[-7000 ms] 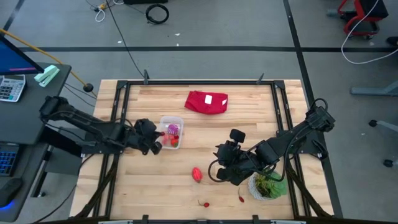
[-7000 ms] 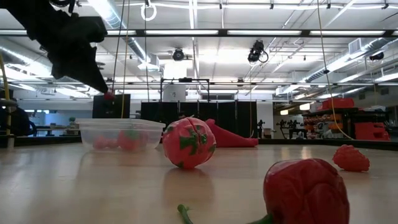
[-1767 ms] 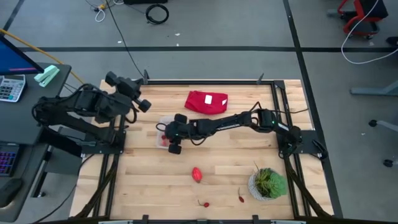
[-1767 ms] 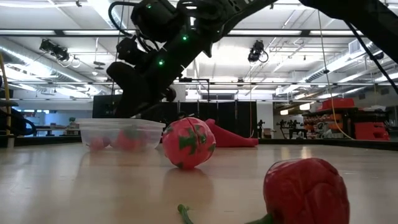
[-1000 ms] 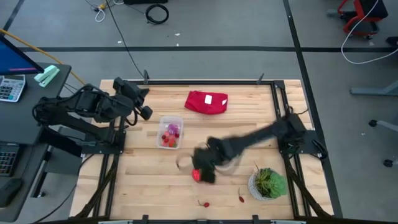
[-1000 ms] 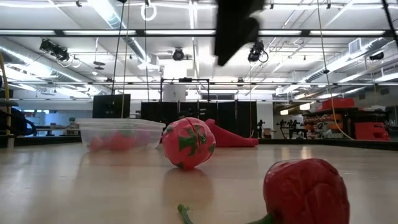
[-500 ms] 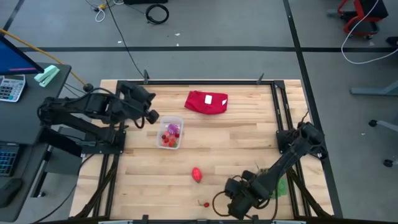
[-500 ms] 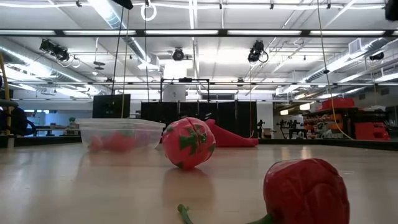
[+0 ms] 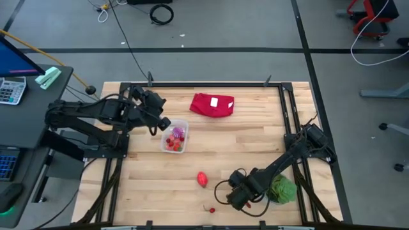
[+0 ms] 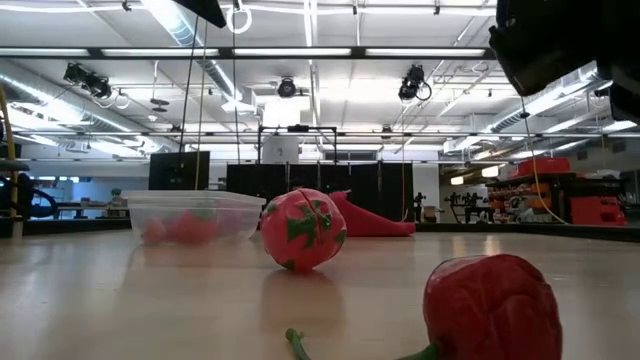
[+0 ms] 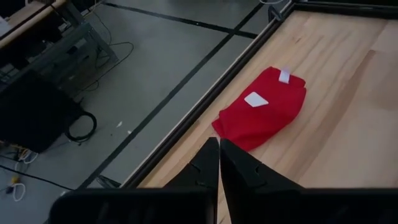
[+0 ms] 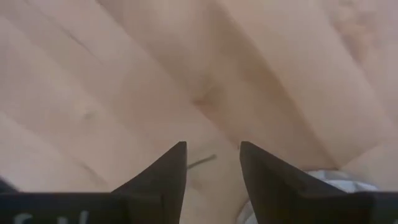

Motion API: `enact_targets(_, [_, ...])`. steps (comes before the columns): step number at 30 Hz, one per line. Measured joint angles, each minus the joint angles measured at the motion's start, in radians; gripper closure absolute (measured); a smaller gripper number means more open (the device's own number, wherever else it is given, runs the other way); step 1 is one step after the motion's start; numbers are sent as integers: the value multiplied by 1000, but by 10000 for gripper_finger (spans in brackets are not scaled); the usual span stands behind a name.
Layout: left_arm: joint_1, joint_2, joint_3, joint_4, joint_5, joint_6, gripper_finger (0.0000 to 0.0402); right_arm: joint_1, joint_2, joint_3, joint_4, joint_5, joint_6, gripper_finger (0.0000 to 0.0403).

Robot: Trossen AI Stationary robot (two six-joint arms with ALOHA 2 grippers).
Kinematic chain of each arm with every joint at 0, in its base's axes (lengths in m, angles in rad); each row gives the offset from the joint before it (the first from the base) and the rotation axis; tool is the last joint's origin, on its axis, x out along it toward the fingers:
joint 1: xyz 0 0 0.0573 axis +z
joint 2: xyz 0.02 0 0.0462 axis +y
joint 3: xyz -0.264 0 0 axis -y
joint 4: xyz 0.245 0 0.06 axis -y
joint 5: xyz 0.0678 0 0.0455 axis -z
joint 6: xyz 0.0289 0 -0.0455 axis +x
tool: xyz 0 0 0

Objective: Pick and placing Produce into tupperware
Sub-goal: Put the red cherry in the transparent bin

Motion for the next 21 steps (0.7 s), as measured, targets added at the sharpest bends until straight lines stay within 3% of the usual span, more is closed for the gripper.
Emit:
enact_targets(5, [1, 9, 0, 0, 0, 4, 383, 8, 0, 0, 10, -85, 39, 245])
enact_targets(13, [1, 13, 0, -1, 0, 4, 392, 23, 0, 0, 7, -59, 89, 245])
enact_targets(21, [1, 13, 0, -2, 0, 3, 376, 23, 1, -56, 43, -63, 89, 245])
